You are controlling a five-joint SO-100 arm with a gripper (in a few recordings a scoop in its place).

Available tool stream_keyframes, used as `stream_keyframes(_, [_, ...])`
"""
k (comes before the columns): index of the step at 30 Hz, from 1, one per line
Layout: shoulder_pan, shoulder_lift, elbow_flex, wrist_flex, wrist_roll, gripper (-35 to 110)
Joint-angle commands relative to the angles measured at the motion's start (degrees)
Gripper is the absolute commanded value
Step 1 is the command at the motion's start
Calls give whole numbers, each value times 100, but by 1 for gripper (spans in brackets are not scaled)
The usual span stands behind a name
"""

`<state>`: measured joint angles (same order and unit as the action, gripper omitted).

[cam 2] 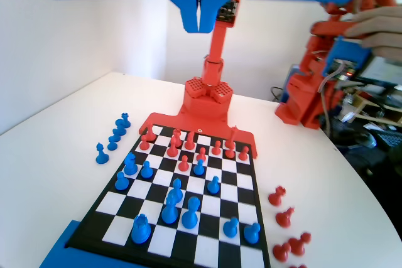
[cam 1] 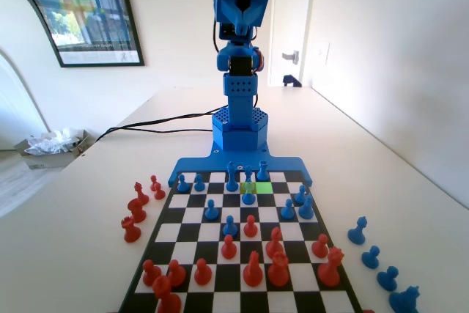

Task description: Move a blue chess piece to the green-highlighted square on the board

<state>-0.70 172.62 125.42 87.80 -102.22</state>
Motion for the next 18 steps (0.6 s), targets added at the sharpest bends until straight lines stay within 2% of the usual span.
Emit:
stream_keyframes(1, [-176,-369,-316,-422,-176,1])
stream_keyframes(8, [-290,-1380,-896,-387,-1538,1])
stream_keyframes(12, [-97,-2162,-1389,141,-2997,1])
stream_keyframes(18, [501,-2848,-1512,193,-5414,1])
